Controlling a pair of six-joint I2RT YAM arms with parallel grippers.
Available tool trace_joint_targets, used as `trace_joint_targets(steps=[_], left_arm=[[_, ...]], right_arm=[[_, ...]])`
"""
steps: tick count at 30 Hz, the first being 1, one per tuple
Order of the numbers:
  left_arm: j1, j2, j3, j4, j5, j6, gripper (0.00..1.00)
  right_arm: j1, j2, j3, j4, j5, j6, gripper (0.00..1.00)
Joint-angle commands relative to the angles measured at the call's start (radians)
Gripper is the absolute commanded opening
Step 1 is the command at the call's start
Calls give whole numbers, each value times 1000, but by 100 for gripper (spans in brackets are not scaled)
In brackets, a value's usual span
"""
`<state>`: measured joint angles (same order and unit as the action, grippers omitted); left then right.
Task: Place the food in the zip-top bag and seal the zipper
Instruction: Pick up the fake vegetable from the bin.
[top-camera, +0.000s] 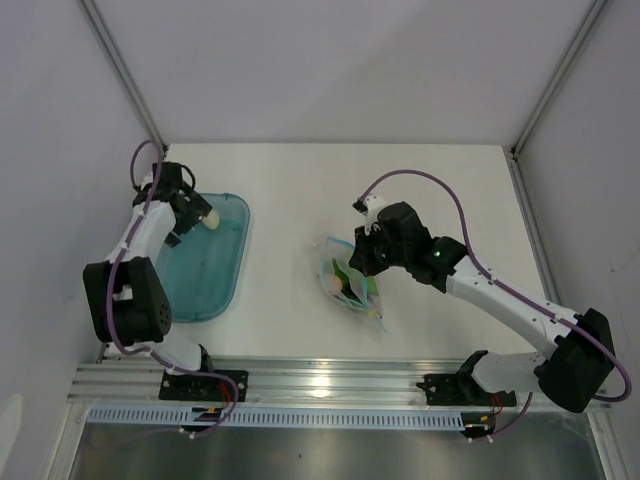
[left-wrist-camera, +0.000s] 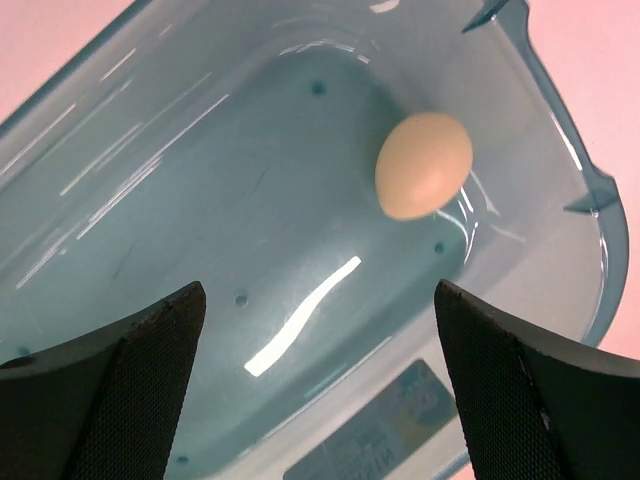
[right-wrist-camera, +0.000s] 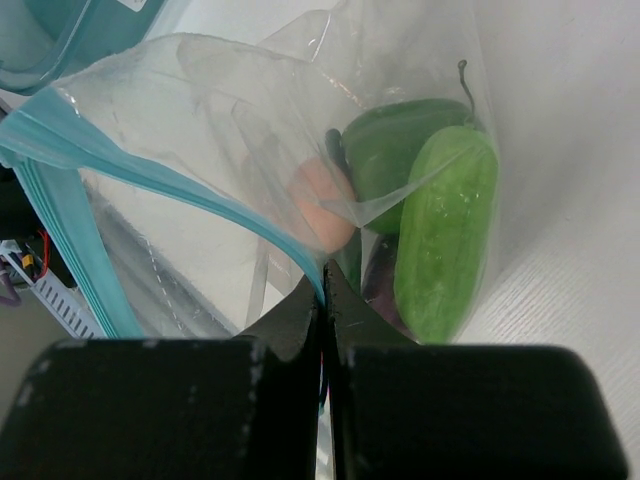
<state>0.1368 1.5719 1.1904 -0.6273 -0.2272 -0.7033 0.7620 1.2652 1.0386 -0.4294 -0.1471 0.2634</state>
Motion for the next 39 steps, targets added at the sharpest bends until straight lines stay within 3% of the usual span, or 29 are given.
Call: trace_joint_targets(steps=[1,7,13,21,29,39], left_arm=[[6,82,95,21,-14,163,96],[7,253,227,12,77,306,97],[9,283,224,63,52,438,97],[7,338,239,81,112,488,97],[6,408,344,-14,111,475,80],[-12,419,342,-31,111,458,72]], right_arm=[[-7,-1,9,29,0,-18,0],[-13,25,9,46,-14,-15,0],[-15,25,-2,57,-26,-10,0],[-15,20,-11,69,-39,-9,0],[-18,3,-32,75,-35,-7,0],[-20,-4,-37,77,-32,-1,0]])
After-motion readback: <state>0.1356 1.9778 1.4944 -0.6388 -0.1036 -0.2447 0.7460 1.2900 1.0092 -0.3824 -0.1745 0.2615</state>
